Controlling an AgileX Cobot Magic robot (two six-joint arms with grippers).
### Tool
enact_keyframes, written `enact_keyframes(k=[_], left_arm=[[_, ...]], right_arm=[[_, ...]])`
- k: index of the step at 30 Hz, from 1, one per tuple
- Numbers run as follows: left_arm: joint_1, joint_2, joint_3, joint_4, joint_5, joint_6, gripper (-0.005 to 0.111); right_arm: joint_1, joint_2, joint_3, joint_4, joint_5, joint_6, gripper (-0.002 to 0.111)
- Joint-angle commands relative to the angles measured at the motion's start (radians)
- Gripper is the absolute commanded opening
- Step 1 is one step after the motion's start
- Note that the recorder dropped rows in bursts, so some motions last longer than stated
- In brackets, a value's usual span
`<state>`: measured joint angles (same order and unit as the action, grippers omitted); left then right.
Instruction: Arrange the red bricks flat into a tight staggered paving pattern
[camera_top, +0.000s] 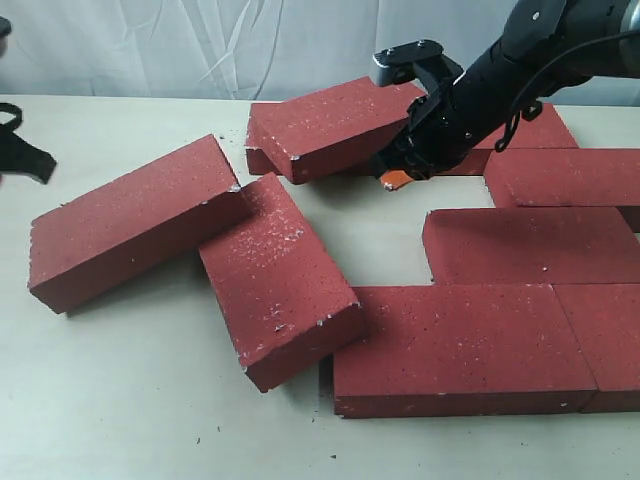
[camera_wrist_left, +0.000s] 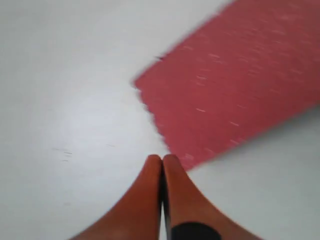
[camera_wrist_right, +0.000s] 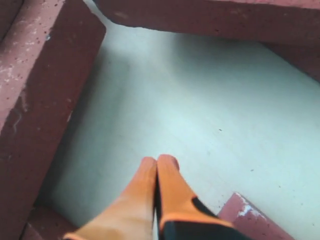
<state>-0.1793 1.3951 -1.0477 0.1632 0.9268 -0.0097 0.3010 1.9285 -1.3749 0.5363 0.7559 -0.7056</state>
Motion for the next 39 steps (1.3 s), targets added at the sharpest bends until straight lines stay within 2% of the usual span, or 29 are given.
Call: enact_keyframes(k=[1,5,9,14,18,25,28,34,37,39], left_arm=[[-0.089,0.022,0.025,-0.286,0.057,0.194,0.0],[-0.207,0.089,0.078,-0.286,-0.005,0.194,0.0],[-0.326,0.232,0.094,-0.284,-0.111,0.249,0.0],[-0.341,0.376,0.053,-0.327,-0.177,0.373,0.0],[-0.341,0.414,0.01,-0.513,-0.16,0.554,0.0],[-0.35,0.407,0.008,-0.558,-0.088,0.579,0.0],[-0.395,0.389,0.002,-0.553,-0.093,0.579,0.0],[-0.512,0.373,-0.002,-0.579,-0.157,0.639,0.0],[-0.551,0.363,-0.01,-0.583,-0.157,0.639,0.0],[-0.571,0.35,-0.021,-0.587,-0.166,0.64,0.0]], right_arm=[[0.002,0.001,0.005,0.024,0.017,-0.033,-0.001],[0.009,0.001,0.005,0.031,0.027,-0.036,-0.001],[0.068,0.001,0.007,0.023,0.065,-0.071,-0.001],[0.126,0.006,0.007,-0.003,0.039,-0.081,-0.001],[0.14,0.061,0.002,-0.046,-0.039,-0.087,-0.001],[0.148,0.071,-0.027,-0.035,-0.058,-0.127,-0.001],[0.148,0.071,-0.035,-0.038,-0.09,-0.158,-0.001],[0.148,0.068,-0.066,-0.056,-0.026,-0.158,-0.001],[0.147,0.054,-0.066,-0.137,-0.033,-0.156,-0.001],[0.143,0.034,-0.066,-0.231,-0.038,-0.087,-0.001]])
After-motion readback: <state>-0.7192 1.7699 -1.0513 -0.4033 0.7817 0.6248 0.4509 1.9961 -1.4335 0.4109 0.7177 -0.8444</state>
